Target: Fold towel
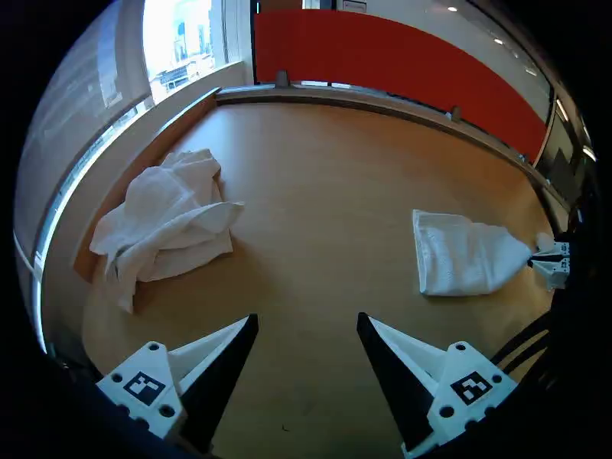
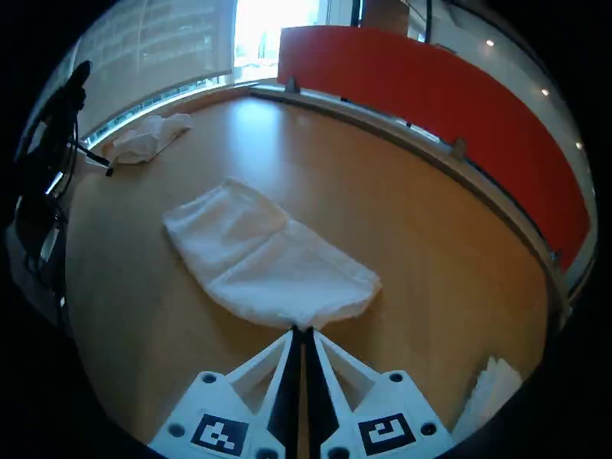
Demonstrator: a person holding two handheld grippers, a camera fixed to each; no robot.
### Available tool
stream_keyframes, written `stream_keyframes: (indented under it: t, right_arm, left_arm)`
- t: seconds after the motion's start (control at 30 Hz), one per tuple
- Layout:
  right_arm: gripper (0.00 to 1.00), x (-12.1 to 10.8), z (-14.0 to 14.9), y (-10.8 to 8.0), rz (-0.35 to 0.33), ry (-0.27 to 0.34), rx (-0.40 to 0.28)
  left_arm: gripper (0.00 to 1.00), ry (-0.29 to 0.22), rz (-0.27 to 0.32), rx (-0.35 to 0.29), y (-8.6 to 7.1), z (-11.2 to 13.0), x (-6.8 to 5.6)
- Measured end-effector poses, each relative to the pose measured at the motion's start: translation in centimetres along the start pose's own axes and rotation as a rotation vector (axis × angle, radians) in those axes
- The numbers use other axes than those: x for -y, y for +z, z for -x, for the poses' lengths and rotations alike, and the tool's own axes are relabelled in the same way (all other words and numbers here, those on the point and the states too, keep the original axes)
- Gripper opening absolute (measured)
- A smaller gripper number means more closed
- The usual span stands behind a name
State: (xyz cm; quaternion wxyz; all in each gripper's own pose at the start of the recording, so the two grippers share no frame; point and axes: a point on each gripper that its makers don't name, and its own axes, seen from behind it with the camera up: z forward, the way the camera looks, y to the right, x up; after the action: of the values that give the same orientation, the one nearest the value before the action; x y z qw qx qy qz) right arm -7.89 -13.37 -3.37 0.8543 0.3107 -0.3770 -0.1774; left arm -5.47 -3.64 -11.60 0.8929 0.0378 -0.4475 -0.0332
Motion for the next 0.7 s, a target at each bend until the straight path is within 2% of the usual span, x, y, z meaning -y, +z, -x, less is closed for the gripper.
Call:
stream_keyframes:
  t: [0.4,0.7]
  right_arm:
    - [0.03,0.3,-6.5,-0.1,-0.016,-0.07,-0.089]
    - [0.03,0.9,-7.9,-0.2,-0.03,-0.103,-0.103]
  left_arm:
    - [0.96,-0.007,0.0,-0.007,-0.3,-0.1,0.1]
    - [0.96,-0.009,0.001,-0.013,-0.5,-0.2,0.2]
